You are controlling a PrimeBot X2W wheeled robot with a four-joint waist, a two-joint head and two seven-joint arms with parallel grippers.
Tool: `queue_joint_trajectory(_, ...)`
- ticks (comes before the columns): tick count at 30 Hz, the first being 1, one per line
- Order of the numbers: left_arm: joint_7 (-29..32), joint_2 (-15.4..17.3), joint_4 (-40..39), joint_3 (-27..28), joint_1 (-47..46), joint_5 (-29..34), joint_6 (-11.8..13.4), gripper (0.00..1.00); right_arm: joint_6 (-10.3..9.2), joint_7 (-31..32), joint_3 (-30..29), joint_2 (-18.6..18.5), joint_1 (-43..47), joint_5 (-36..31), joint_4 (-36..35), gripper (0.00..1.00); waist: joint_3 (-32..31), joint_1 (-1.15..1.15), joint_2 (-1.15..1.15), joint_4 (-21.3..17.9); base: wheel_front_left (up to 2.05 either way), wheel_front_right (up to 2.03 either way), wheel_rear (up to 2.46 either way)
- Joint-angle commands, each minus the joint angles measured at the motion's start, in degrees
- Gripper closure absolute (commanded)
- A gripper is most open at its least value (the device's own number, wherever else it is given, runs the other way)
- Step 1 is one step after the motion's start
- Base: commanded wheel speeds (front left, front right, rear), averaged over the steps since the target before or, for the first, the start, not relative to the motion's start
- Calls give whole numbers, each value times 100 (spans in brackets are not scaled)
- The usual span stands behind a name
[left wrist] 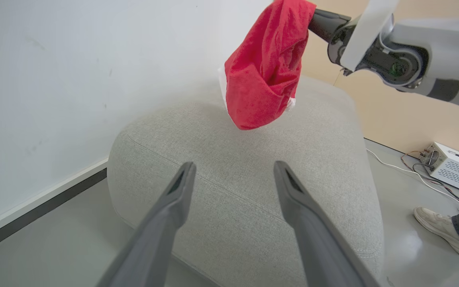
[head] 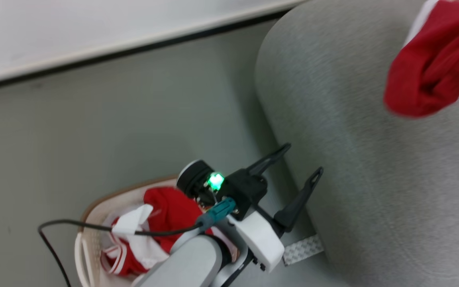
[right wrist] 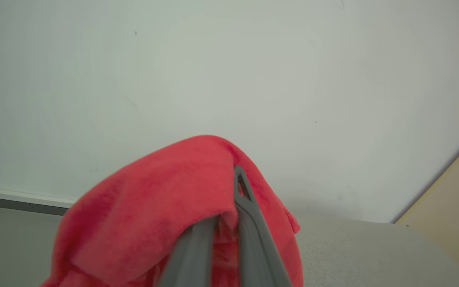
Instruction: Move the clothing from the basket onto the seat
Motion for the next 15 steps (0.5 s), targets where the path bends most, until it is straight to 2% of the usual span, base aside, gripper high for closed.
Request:
queue_joint_trajectory(1,-8,8,6,3,-142,99,-23,0,-14,-15,-143,22,-208,-135,122,100,658,-1,0,478,0,0,0)
queue_joint_trajectory(5,-68,-61,66,-62,-448,93,-49,0,-14,-9,-768,-132,-997,-634,733,100,1134,-1,0,785,0,0,0)
queue_joint_trajectory(10,-237,-128,173,-174,-648,-11,-12,0,-14,-1,-1364,-382,-1656,-1363,1668,100,1430,-1,0,1170,0,0,0)
queue_joint_trajectory(15,-389,-165,297,-220,-683,-105,116,0,-14,-5,-2031,-362,-1579,-2283,2340,100,1479,-1,0,1389,0,0,0)
